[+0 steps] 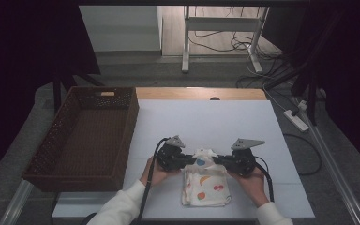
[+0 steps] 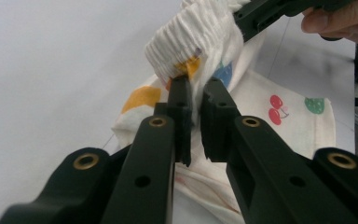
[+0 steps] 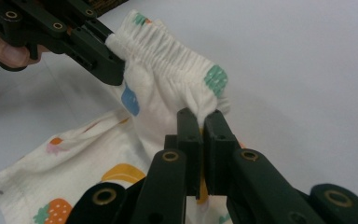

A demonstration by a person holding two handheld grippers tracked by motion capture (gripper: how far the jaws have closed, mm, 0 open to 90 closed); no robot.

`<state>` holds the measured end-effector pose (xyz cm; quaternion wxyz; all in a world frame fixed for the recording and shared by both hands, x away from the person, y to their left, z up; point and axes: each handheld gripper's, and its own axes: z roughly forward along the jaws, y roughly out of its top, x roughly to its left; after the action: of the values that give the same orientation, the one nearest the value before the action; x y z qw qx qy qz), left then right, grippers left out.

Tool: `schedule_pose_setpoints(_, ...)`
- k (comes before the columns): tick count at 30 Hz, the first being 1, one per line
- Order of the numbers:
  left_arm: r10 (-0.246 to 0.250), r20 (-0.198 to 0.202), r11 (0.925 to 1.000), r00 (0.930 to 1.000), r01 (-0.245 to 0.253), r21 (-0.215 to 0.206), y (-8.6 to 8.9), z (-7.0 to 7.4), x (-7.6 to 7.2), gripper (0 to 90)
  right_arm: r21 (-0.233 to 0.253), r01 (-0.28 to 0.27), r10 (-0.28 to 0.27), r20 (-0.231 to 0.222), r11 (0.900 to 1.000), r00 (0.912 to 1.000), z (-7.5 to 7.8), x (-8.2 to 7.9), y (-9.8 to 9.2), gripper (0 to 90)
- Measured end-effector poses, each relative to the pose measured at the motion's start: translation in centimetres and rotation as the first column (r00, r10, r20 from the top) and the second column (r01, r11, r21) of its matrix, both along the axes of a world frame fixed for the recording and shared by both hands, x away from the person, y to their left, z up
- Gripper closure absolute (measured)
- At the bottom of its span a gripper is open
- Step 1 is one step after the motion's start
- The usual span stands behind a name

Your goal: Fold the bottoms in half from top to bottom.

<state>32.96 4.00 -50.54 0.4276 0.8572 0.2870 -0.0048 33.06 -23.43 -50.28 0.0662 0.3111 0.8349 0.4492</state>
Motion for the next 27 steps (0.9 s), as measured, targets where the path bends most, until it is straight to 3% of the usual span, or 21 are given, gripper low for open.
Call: schedule_pose_setpoints(27,-0.027,-0.015,0.9996,0.9995,0.027,0.0,0.1,-0.3,-0.9,82.6,0.001,-0.014,0.014,-0.012,1.0,0.9998,-0.3,-1.3,-0.3,86.2)
